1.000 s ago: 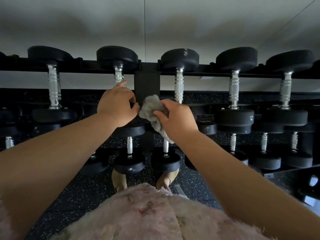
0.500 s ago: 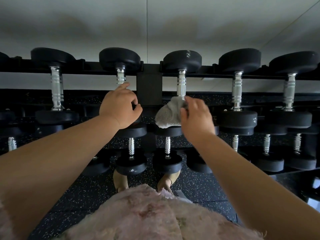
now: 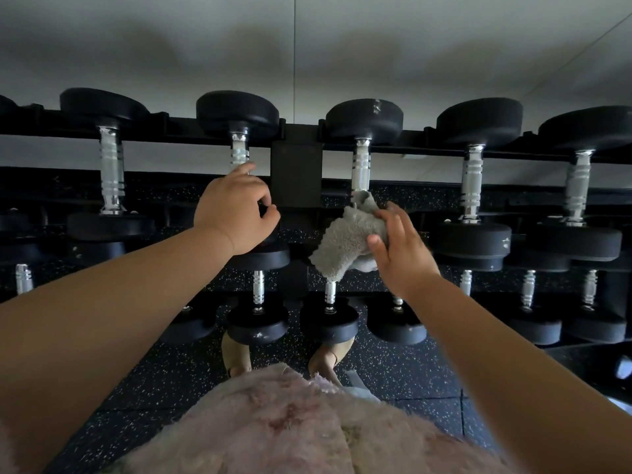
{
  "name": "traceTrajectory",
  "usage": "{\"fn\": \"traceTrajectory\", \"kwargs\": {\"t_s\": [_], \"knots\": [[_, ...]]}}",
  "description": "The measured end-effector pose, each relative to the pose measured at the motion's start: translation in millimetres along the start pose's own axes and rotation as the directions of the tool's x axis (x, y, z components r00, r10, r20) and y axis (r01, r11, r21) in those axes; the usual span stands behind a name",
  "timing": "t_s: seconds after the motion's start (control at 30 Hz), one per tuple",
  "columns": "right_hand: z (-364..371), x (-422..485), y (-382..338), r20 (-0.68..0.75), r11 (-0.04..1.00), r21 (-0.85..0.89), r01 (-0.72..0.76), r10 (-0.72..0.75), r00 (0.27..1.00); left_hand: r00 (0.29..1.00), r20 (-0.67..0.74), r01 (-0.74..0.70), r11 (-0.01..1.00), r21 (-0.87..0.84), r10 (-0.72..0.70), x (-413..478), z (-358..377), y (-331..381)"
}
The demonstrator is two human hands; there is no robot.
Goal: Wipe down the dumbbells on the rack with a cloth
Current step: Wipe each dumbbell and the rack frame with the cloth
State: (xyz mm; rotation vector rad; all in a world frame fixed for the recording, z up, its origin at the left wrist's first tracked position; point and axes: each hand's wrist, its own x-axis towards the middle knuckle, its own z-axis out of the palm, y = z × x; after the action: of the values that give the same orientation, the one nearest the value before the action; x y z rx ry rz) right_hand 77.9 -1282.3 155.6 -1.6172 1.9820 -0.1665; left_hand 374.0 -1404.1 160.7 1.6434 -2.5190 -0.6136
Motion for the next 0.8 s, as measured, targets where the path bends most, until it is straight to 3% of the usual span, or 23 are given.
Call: {"fn": "traceTrajectory", "kwargs": {"t_s": [0.07,0.17,0.23,0.33,0.4,0.53,0.6,0.7,0.8], "knots": [[6,2,-12,-0.003,0.983,0.126,-0.136,0.138,0.99,1.0,-0.005,-0.002,1.0,0.003,0.002,0,0,0],[9,14,-32,0.025,0.854,0.361,-0.374,0.392,0.92,1.0,-0.011,-0.003,1.0,-0.007,0.003,-1,0,0],[7,22,-40,0.068,0.721,0.494,-0.486,0.525,0.849,1.0,-0.007,-0.001,1.0,-0.004,0.001,0,0,0],[1,35,-47,0.191,0.46,0.61,-0.645,0.705,0.683,1.0,0.006,0.009,1.0,-0.009,-0.009,0,0,0],[1,32,-54,0.193,0.497,0.54,-0.68,0.713,0.674,1.0,0.005,0.007,1.0,-0.011,-0.007,-1,0,-1],[18,2,-75,0.048,0.705,0.512,-0.491,0.547,0.836,1.0,-0.011,-0.002,0.999,-0.032,0.002,-1,2,-1],[21,-4,-73,0.038,0.752,0.484,-0.448,0.493,0.869,1.0,-0.013,-0.009,0.999,-0.035,0.009,1,2,-2],[9,3,-52,0.056,0.736,0.51,-0.445,0.488,0.871,1.0,-0.005,-0.016,1.0,-0.023,0.016,0,1,-2],[-4,10,-34,0.116,0.628,0.595,-0.501,0.55,0.827,1.0,0.0,-0.01,1.0,-0.008,0.01,0,0,0]]}}
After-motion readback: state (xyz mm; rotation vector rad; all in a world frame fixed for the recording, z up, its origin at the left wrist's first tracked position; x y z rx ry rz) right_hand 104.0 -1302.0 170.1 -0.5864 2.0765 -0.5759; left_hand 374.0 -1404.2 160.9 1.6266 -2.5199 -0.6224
